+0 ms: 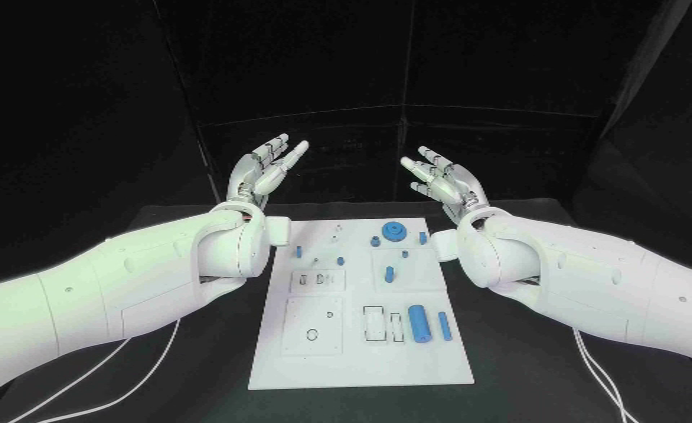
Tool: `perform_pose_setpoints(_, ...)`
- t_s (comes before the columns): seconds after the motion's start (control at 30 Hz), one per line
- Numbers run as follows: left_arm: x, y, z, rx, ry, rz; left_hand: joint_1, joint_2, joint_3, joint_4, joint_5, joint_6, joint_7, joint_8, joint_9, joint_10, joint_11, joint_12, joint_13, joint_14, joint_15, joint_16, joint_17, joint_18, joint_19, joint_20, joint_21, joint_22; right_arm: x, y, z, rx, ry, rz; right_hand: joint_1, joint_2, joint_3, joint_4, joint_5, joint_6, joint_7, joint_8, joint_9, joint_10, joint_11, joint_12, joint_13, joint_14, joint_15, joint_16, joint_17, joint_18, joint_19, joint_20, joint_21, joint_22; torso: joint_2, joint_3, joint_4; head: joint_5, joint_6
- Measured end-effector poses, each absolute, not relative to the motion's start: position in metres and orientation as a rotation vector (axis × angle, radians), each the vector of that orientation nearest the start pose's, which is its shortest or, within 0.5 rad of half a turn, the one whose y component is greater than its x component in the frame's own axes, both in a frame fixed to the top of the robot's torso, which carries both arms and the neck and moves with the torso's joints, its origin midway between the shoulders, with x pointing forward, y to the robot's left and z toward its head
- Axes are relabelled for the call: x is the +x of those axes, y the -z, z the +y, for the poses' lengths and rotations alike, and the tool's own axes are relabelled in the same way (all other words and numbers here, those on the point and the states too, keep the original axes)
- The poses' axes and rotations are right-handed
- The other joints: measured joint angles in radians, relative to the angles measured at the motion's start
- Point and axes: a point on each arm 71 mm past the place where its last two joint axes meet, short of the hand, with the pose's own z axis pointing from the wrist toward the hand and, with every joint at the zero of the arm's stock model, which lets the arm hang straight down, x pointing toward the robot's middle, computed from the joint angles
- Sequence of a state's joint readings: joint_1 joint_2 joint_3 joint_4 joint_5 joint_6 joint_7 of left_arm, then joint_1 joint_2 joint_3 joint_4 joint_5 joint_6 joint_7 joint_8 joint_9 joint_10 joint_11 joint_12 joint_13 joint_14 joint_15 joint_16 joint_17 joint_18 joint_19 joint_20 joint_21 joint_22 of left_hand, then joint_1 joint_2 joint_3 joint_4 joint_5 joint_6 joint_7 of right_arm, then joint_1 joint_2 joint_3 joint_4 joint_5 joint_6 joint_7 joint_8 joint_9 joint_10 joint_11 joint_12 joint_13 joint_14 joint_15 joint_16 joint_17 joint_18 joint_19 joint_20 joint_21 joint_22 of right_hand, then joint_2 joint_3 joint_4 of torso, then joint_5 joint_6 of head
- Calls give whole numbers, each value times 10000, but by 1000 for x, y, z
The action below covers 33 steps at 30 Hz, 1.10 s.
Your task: Assemble the parts on the task board
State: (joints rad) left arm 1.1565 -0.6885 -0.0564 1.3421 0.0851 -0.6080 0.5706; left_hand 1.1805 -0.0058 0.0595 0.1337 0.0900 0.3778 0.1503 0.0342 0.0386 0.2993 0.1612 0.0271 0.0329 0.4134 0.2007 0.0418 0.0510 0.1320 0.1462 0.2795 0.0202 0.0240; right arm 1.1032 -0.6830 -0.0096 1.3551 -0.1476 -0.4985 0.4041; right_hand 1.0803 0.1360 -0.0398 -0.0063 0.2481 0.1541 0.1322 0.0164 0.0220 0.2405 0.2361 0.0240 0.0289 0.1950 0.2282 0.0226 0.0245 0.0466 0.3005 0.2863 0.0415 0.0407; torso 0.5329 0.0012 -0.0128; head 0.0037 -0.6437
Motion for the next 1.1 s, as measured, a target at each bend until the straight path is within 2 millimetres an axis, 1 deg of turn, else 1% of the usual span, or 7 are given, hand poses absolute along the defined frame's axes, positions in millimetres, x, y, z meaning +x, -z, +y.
perform_pose_setpoints(0.13,515,210,205,-11786,13171,11512,234,-9,29,29,30,84,13,21,10,50,51,0,7,89,34,0,15,2,29,66,0,9,514,223,-181,9889,-13752,14555,806,29,114,-525,-186,627,36,136,68,823,60,148,73,883,49,181,88,163,681,8,191,100,-1,0,-1,0,0)
perform_pose_setpoints(0.2,515,210,205,-11793,13251,11500,234,-9,62,61,30,84,14,21,9,103,103,39,7,109,14,0,26,2,29,66,0,10,516,223,-179,9616,-13894,14894,1200,25,201,-832,-220,1226,77,263,139,1636,91,305,141,1695,53,361,152,392,1330,13,399,202,-1,0,-1,0,0)
perform_pose_setpoints(0.43,511,204,211,-11778,13533,11477,342,1,127,126,30,400,34,59,38,377,267,39,36,582,40,107,100,156,223,137,123,71,528,215,-187,7882,-13400,15550,2105,-13,551,-1760,-354,4239,318,841,403,4815,-143,970,303,4967,-276,1121,365,862,3459,-27,1248,549,35,-12,-6,8,-24)
perform_pose_setpoints(0.6,508,198,222,-11742,13643,11363,447,15,127,126,30,599,51,58,41,670,345,79,49,969,17,156,154,154,474,124,210,115,542,190,-203,5632,-12061,15248,2231,-12,852,-2251,-354,5909,577,995,439,6350,-375,1115,304,6751,-604,1455,431,1033,4603,-185,1803,735,233,-76,-20,14,-35)
perform_pose_setpoints(0.63,506,198,221,-11734,13732,11397,466,36,133,120,30,620,50,58,50,714,355,80,48,1037,19,156,162,154,537,107,227,127,542,188,-202,5293,-11911,15287,2268,-53,904,-2362,-354,6207,627,1018,439,6636,-434,1115,313,7123,-684,1505,445,1172,4837,-244,1939,780,271,-83,-22,18,-16)
perform_pose_setpoints(0.8,499,196,219,-11703,14072,11499,492,62,156,97,30,720,75,58,51,911,440,80,59,1365,75,222,203,154,803,122,313,166,545,175,-198,3555,-11043,15449,2308,-93,1148,-2627,-391,7178,853,1025,438,7690,-672,1115,322,8561,-1056,1723,552,1174,5768,-564,2559,1020,509,-121,-25,23,26)
perform_pose_setpoints(1.1,485,189,213,-11588,14684,11647,598,168,129,17,30,1181,99,116,82,1386,558,121,88,2059,165,397,283,152,1650,127,633,309,546,162,-190,938,-9202,15940,2248,-468,1440,-2768,-330,8217,571,1016,437,9080,-1137,977,334,11118,-1786,2524,1083,1171,7320,-1306,4202,1829,992,-199,51,2,189)
